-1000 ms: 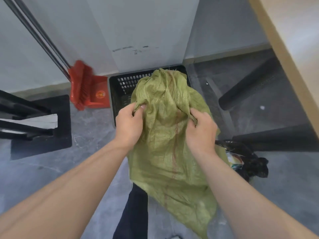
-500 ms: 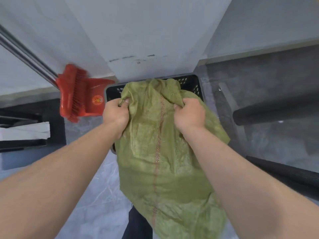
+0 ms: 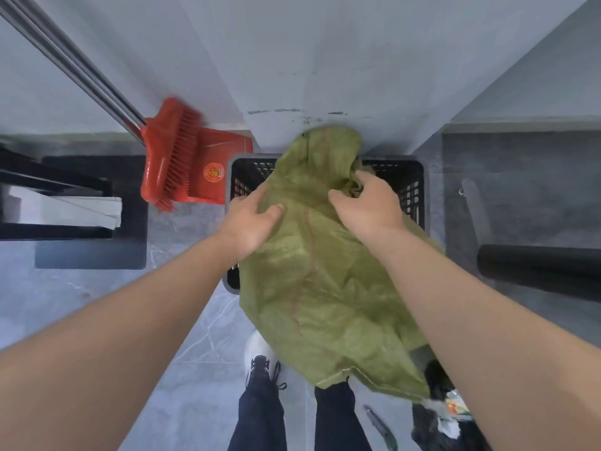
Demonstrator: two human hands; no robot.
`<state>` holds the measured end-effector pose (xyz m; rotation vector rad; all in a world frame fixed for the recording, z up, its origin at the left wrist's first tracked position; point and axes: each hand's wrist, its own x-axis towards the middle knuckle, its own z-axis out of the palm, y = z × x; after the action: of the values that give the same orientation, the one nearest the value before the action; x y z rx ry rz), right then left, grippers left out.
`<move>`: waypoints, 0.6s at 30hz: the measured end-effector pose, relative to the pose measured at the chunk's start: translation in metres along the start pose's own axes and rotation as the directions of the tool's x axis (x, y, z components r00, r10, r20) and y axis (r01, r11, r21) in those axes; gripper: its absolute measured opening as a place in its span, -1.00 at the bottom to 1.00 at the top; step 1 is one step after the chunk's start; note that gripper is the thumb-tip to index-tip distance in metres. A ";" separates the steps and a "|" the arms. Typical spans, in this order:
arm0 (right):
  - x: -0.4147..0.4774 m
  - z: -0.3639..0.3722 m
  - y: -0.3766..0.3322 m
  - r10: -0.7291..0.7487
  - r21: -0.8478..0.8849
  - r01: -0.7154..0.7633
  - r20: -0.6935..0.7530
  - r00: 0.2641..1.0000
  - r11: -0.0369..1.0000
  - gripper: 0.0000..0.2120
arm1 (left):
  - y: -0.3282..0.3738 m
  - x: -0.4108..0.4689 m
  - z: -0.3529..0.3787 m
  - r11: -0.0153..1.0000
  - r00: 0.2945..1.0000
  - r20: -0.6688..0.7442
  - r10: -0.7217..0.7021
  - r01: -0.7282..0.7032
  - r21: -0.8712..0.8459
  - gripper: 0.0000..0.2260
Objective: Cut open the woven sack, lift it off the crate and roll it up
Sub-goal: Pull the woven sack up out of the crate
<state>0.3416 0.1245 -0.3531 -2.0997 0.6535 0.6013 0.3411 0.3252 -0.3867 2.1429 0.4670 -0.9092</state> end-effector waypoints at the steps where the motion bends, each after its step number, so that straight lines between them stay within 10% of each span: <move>1: -0.001 -0.001 -0.002 -0.045 -0.052 0.046 0.016 0.999 0.998 -0.55 | -0.002 -0.003 0.002 1.000 0.999 0.031 -0.013 0.014 -0.026 -0.45; 6: 0.000 -0.011 0.001 -0.144 -0.256 0.154 0.056 0.988 0.954 -0.54 | -0.012 -0.014 0.014 0.990 0.988 0.120 -0.100 0.111 -0.087 -0.45; 18: -0.029 -0.030 0.062 -0.089 -0.120 0.085 -0.036 0.995 0.989 -0.58 | -0.026 -0.044 0.039 0.985 0.969 0.193 -0.153 0.165 -0.049 -0.32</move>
<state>0.2854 0.0744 -0.3548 -2.2437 0.5577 0.5612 0.2786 0.3111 -0.3859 1.9590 0.5699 -1.1592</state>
